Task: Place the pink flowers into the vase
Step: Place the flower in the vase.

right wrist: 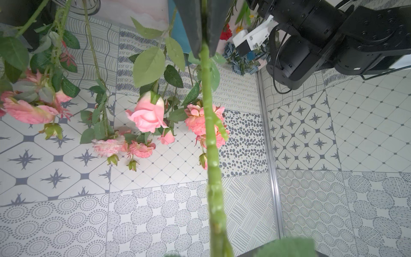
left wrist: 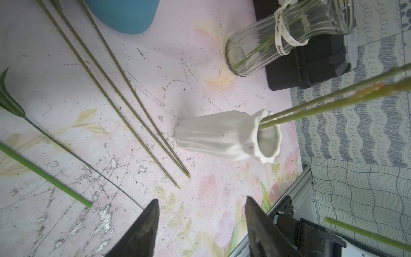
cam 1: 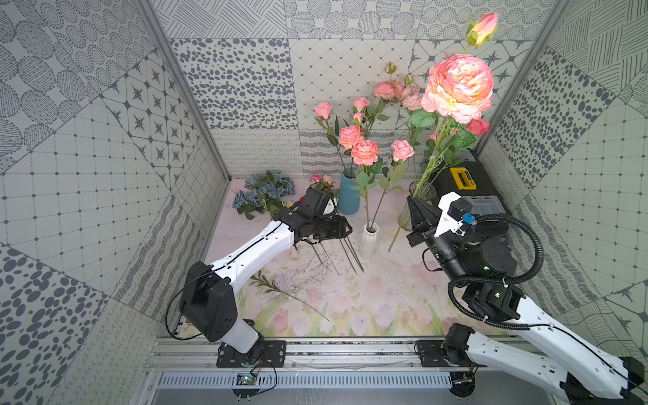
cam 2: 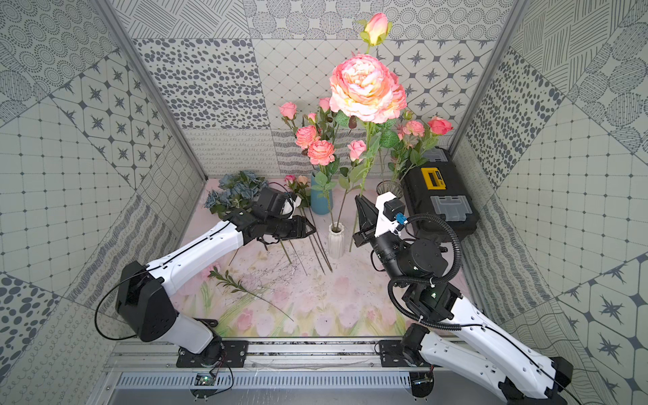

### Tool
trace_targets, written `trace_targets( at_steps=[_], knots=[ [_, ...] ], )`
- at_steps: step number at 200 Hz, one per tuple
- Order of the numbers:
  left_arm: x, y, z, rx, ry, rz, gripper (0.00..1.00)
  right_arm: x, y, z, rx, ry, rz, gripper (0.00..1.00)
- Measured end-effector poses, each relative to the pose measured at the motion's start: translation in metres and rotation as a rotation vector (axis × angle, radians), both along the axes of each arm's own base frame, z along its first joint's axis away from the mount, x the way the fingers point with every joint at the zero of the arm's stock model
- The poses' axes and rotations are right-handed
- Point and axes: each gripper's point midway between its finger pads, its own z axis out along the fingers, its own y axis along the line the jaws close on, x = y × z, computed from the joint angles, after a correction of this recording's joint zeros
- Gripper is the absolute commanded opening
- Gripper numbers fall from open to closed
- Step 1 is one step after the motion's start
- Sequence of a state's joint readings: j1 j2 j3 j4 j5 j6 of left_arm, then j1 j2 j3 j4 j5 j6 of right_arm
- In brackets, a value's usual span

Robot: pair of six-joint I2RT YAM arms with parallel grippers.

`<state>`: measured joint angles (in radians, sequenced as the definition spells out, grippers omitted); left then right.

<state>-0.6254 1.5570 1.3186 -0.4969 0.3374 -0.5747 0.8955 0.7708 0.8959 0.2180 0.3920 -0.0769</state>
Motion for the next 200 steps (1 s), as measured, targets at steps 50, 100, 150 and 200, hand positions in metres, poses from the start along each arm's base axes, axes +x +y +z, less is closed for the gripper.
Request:
trace_targets(
  at_steps=[50,100,150,200],
  knots=[
    [0.000,-0.019,0.000,-0.012,-0.003,-0.038,0.61,0.008,0.001,0.004,0.062,-0.047,-0.038,0.00],
    [0.000,-0.029,0.002,-0.033,-0.012,-0.058,0.61,0.017,0.008,0.005,0.089,-0.062,-0.050,0.00],
    [-0.001,-0.032,0.002,-0.038,-0.012,-0.067,0.61,0.022,0.004,0.007,0.115,-0.076,-0.082,0.00],
    [0.000,-0.033,0.005,-0.043,-0.019,-0.068,0.61,0.022,-0.001,0.010,0.127,-0.082,-0.100,0.00]
  ],
)
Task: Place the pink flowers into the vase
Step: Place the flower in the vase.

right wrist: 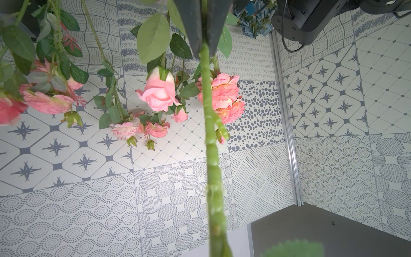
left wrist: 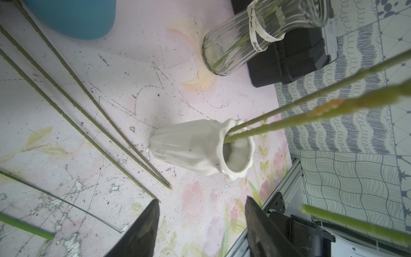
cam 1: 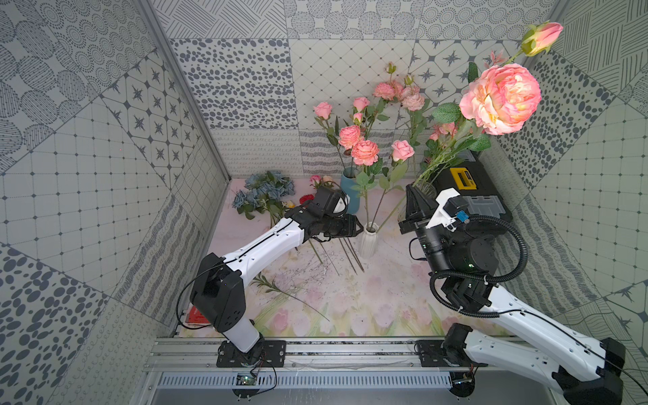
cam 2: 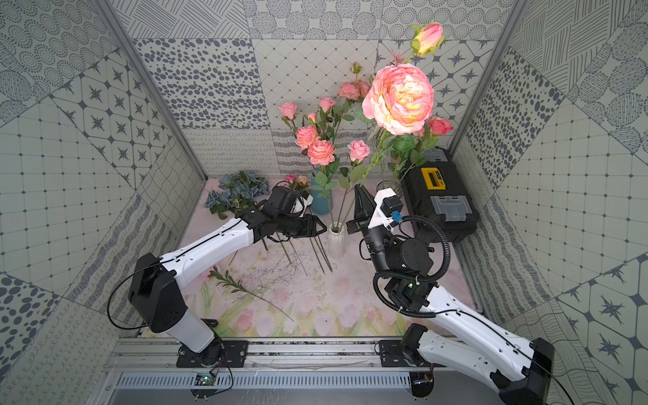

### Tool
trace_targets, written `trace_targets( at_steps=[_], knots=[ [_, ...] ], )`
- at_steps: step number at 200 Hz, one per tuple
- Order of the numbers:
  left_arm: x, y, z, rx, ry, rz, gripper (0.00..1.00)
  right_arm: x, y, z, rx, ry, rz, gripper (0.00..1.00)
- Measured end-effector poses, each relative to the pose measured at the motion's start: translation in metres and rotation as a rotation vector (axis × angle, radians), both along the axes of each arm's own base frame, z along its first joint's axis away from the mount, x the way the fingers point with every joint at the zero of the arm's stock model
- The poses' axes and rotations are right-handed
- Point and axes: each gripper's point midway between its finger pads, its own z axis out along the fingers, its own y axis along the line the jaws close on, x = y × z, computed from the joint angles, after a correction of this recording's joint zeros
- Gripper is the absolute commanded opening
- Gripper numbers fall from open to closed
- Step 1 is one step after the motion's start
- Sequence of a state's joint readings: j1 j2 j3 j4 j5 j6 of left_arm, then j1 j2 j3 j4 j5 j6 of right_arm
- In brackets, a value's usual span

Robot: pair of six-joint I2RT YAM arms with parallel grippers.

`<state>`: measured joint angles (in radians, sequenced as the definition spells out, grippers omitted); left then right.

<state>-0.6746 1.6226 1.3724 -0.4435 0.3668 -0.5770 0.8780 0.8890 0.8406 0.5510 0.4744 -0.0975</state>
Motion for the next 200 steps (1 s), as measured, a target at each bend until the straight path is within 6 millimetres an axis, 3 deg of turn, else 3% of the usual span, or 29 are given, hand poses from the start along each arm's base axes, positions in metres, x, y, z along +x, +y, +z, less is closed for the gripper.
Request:
trace_targets(
  at_steps=[74,138,200],
  knots=[
    [0.003,-0.001,0.002,-0.005,-0.016,0.005,0.61,-0.001,-0.008,0.002,0.016,-0.006,-0.020,0.00],
    [0.008,-0.002,0.012,-0.002,-0.045,0.007,0.61,0.005,-0.015,-0.009,0.034,0.010,-0.047,0.00],
    [0.011,-0.004,0.002,0.020,-0.020,0.004,0.61,0.009,-0.017,-0.010,0.064,0.006,-0.057,0.00]
  ],
)
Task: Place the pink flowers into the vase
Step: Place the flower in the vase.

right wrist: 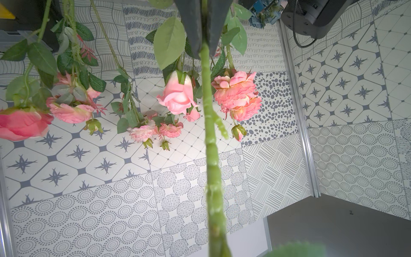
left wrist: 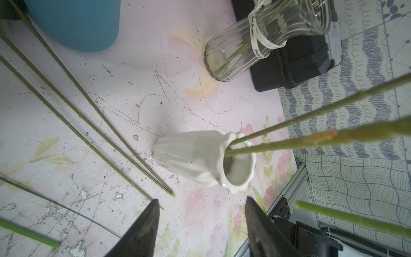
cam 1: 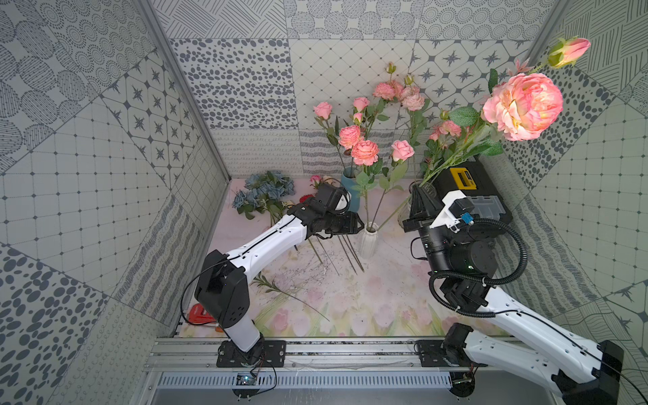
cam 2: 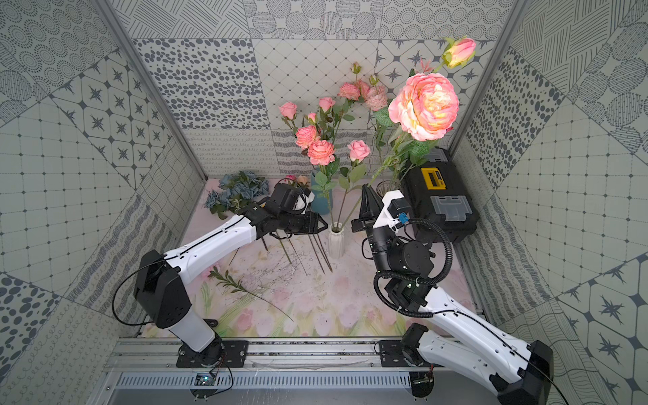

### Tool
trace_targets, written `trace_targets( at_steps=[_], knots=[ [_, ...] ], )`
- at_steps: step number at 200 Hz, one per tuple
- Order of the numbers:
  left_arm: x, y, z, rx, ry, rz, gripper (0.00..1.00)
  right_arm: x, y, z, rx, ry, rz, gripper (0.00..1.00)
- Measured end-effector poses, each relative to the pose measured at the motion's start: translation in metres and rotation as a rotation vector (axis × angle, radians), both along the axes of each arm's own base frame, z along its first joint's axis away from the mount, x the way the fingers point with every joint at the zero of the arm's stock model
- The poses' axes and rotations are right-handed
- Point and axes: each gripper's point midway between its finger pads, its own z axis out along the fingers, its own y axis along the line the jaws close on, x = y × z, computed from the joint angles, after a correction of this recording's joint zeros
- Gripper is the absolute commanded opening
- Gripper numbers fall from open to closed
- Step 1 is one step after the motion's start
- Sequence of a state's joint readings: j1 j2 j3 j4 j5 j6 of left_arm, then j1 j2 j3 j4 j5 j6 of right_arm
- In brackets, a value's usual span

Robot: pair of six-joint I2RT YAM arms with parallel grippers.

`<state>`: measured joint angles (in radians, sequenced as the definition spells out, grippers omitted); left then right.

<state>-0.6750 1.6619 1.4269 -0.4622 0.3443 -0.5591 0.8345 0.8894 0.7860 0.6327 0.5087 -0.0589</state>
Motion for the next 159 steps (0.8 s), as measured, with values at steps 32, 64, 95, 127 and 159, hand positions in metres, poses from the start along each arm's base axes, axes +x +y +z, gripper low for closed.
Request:
trace_targets(
  at_steps=[32,64,95,127,159],
  knots=[
    [0.001,-0.001,0.001,-0.001,-0.001,-0.001,0.61,0.006,0.004,-0.004,-0.006,0.007,-0.007,0.00],
    [0.001,-0.003,-0.001,0.000,0.003,-0.004,0.61,0.012,0.007,-0.009,-0.016,0.016,-0.014,0.00],
    [-0.001,-0.007,-0.004,0.001,0.011,-0.015,0.61,0.019,0.007,-0.013,-0.021,0.022,-0.029,0.00],
    [-0.002,-0.010,-0.007,0.005,0.017,-0.023,0.61,0.027,0.009,-0.019,-0.025,0.036,-0.037,0.00],
    [-0.001,-0.011,-0.008,0.005,0.017,-0.024,0.61,0.033,0.010,-0.024,-0.022,0.047,-0.036,0.00]
  ],
)
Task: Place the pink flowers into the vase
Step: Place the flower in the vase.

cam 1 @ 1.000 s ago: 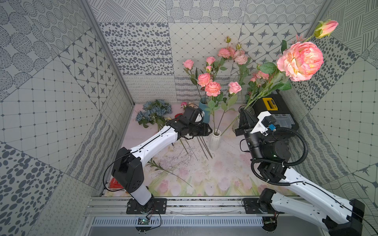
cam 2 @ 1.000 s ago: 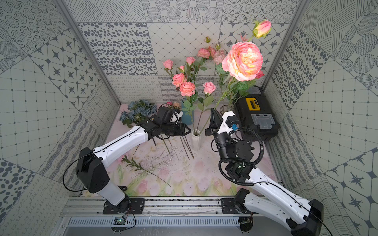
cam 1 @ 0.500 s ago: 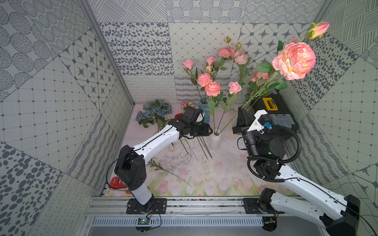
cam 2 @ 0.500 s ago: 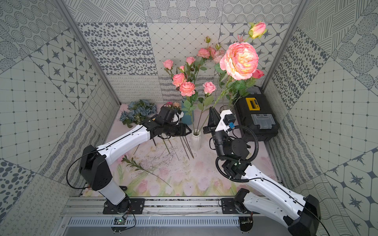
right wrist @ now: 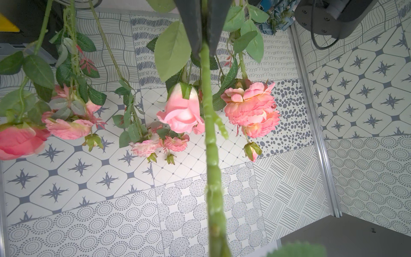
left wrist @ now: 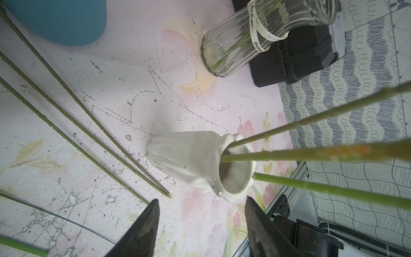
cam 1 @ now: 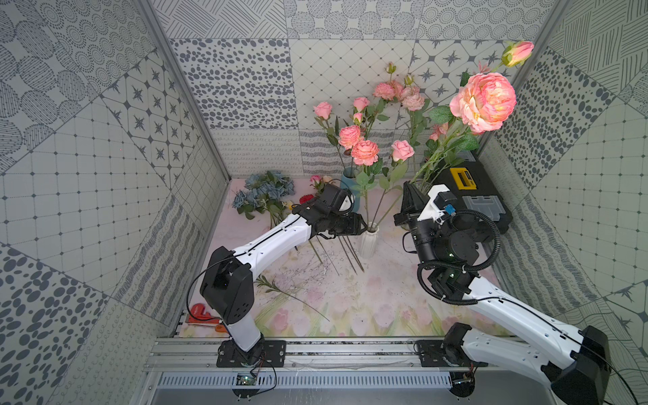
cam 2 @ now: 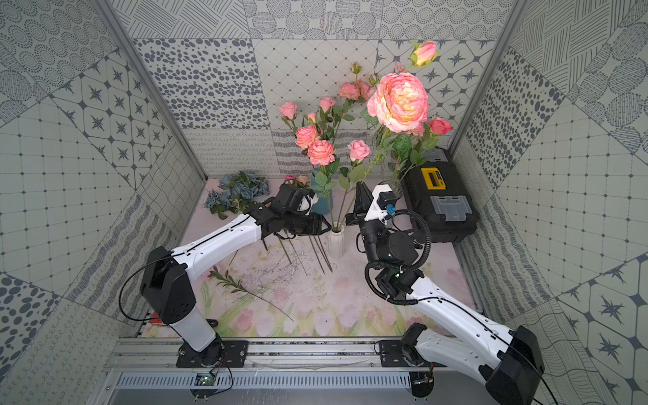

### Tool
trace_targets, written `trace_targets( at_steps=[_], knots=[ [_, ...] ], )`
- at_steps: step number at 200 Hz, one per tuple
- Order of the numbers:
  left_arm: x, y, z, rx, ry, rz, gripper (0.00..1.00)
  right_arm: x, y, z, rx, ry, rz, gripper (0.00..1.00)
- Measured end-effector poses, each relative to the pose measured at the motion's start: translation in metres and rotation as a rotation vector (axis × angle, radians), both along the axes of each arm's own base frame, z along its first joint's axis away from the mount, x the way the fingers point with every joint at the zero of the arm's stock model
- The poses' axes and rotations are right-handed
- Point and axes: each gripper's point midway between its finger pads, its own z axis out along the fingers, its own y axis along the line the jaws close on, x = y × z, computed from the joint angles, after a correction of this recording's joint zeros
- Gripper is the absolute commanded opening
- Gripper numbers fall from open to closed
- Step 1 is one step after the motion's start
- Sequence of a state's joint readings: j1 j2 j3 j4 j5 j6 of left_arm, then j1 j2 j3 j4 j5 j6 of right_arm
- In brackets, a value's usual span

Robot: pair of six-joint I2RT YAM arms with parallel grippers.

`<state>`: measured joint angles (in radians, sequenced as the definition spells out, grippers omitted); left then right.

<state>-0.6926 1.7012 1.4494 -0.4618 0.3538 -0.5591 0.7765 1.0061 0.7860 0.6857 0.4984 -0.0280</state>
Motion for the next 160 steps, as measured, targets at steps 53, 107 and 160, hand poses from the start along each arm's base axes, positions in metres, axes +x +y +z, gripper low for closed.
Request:
trace_targets(
  at_steps=[53,107,160],
  knots=[
    [0.002,-0.001,-0.008,0.011,0.013,0.000,0.61,0.006,0.001,-0.005,0.002,0.011,0.006,0.00],
    [0.002,-0.002,-0.011,0.016,0.019,0.000,0.61,0.012,0.008,-0.012,-0.003,0.026,0.017,0.00],
    [0.002,-0.002,-0.013,0.019,0.023,0.000,0.61,0.022,0.016,-0.027,-0.017,0.050,0.017,0.00]
  ],
)
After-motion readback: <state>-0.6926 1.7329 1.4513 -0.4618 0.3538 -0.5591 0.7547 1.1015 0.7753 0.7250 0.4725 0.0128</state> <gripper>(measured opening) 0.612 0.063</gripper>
